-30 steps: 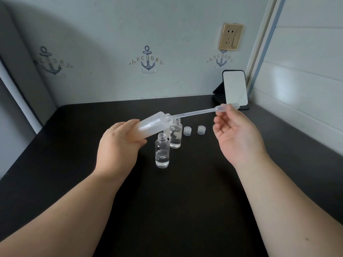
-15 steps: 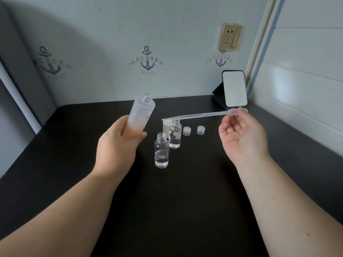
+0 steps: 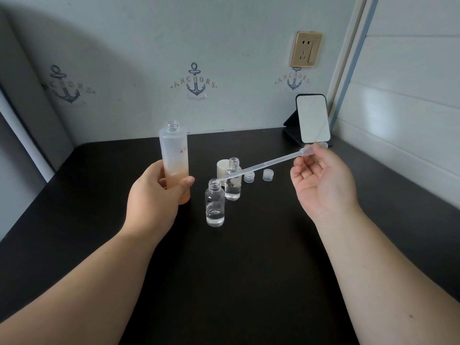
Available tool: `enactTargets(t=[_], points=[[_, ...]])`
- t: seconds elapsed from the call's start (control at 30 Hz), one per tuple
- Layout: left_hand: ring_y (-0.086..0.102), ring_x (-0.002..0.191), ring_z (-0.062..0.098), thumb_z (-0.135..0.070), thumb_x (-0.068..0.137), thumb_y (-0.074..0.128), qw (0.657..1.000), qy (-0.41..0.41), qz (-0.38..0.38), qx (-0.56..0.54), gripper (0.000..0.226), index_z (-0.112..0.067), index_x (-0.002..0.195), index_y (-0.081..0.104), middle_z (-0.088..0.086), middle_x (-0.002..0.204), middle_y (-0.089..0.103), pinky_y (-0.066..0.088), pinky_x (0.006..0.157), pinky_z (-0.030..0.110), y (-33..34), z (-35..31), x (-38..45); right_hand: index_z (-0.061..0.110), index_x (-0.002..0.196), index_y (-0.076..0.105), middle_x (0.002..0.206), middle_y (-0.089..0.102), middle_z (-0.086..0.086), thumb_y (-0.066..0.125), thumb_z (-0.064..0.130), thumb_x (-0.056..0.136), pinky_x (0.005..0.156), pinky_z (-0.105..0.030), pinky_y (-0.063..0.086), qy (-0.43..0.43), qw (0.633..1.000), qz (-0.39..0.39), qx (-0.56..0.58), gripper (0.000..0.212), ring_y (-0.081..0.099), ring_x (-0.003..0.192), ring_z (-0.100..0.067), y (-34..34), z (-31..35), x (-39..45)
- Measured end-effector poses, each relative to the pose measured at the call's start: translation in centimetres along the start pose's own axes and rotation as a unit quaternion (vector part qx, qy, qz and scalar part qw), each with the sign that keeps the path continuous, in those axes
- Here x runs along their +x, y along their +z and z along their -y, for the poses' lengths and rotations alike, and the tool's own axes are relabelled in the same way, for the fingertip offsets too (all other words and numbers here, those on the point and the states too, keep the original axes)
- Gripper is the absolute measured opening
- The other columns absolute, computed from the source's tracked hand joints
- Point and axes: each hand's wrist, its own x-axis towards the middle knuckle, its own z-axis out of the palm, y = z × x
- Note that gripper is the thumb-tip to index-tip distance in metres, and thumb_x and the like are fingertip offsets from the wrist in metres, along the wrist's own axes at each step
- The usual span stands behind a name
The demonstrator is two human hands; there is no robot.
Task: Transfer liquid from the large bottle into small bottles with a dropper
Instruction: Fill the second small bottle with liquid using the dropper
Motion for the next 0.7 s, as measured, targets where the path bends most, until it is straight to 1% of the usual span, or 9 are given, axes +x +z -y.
enactTargets(t=[0.07, 0.17, 0.27, 0.33, 0.43, 0.5, 0.53, 0.6, 0.7], points=[[0.058, 0.089, -0.004, -0.046, 0.085, 0.076, 1.000, -0.008, 0.002, 0.002, 0.045, -0.037, 0.125, 0.057, -0.029, 0.096, 0.059, 0.040, 0.068, 0.016, 0.0, -0.1, 0.0, 0.008, 0.078, 0.069, 0.076, 0.069, -0.002, 0.065, 0.014, 0.093, 0.060, -0.023, 0.050, -0.002, 1.000, 0.002, -0.004, 0.016, 0.062, 0.062, -0.014, 0.0, 0.0, 0.0], [0.057, 0.086, -0.007, -0.048, 0.083, 0.077, 1.000, -0.007, 0.009, 0.002, 0.042, -0.044, 0.116, 0.051, -0.030, 0.093, 0.058, 0.038, 0.066, 0.014, -0.1, -0.5, -0.2, 0.010, 0.073, 0.072, 0.077, 0.070, -0.001, 0.066, 0.015, 0.092, 0.060, -0.023, 0.050, 0.000, 1.000, 0.006, -0.013, 0.020, 0.063, 0.062, -0.015, 0.0, 0.0, 0.0], [0.060, 0.090, -0.009, -0.050, 0.084, 0.076, 0.999, -0.013, 0.000, -0.045, 0.044, -0.044, 0.119, 0.051, -0.028, 0.100, 0.061, 0.043, 0.069, 0.014, -0.4, -0.9, -0.7, 0.010, 0.074, 0.072, 0.077, 0.070, -0.001, 0.066, 0.016, 0.092, 0.060, -0.023, 0.050, 0.001, 1.000, 0.006, -0.018, 0.020, 0.063, 0.063, -0.015, 0.1, 0.0, 0.0], [0.060, 0.094, -0.009, -0.043, 0.088, 0.072, 0.997, -0.002, -0.037, -0.072, 0.035, -0.041, 0.118, 0.054, -0.024, 0.104, 0.062, 0.045, 0.073, 0.017, -0.8, -1.2, -1.2, 0.010, 0.075, 0.072, 0.078, 0.070, -0.001, 0.066, 0.017, 0.092, 0.061, -0.024, 0.051, 0.004, 1.000, 0.010, -0.018, 0.019, 0.064, 0.064, -0.016, 0.1, 0.0, -0.1], [0.059, 0.090, -0.005, -0.027, 0.092, 0.064, 0.990, 0.050, -0.110, -0.066, 0.020, -0.036, 0.109, 0.061, -0.016, 0.098, 0.063, 0.045, 0.072, 0.020, -1.6, -1.8, -2.0, 0.010, 0.073, 0.073, 0.077, 0.070, -0.002, 0.066, 0.016, 0.091, 0.061, -0.024, 0.051, 0.006, 1.000, 0.014, -0.016, 0.020, 0.064, 0.064, -0.016, 0.1, 0.2, -0.2], [0.061, 0.087, 0.000, -0.022, 0.094, 0.062, 0.988, 0.077, -0.114, -0.071, 0.017, -0.035, 0.105, 0.063, -0.015, 0.094, 0.064, 0.048, 0.072, 0.021, -1.8, -2.2, -2.6, 0.009, 0.072, 0.073, 0.077, 0.070, -0.002, 0.066, 0.015, 0.091, 0.061, -0.024, 0.051, 0.006, 1.000, 0.013, -0.015, 0.021, 0.064, 0.064, -0.017, 0.2, 0.2, -0.3], [0.062, 0.087, 0.002, -0.021, 0.095, 0.062, 0.988, 0.086, -0.098, -0.081, 0.017, -0.036, 0.102, 0.065, -0.014, 0.092, 0.065, 0.050, 0.072, 0.022, -1.8, -2.3, -2.8, 0.009, 0.072, 0.073, 0.077, 0.071, -0.002, 0.065, 0.015, 0.091, 0.060, -0.024, 0.051, 0.006, 1.000, 0.013, -0.014, 0.021, 0.064, 0.064, -0.017, 0.2, 0.2, -0.3], [0.066, 0.086, 0.006, -0.019, 0.095, 0.064, 0.991, 0.095, -0.037, -0.091, 0.020, -0.039, 0.096, 0.066, -0.013, 0.090, 0.068, 0.053, 0.072, 0.024, -1.6, -2.4, -3.1, 0.008, 0.074, 0.073, 0.077, 0.070, -0.002, 0.065, 0.013, 0.091, 0.060, -0.024, 0.051, 0.006, 1.000, 0.010, -0.014, 0.019, 0.064, 0.064, -0.017, 0.2, 0.3, -0.3], [0.068, 0.088, 0.017, -0.030, 0.091, 0.067, 0.988, 0.084, 0.103, -0.081, 0.013, -0.036, 0.102, 0.070, -0.010, 0.094, 0.072, 0.058, 0.078, 0.037, -1.2, -2.2, -3.1, 0.008, 0.078, 0.073, 0.078, 0.069, -0.003, 0.065, 0.011, 0.090, 0.060, -0.025, 0.050, 0.009, 1.000, 0.005, -0.007, 0.015, 0.063, 0.065, -0.018, 0.2, 0.5, -0.2]])
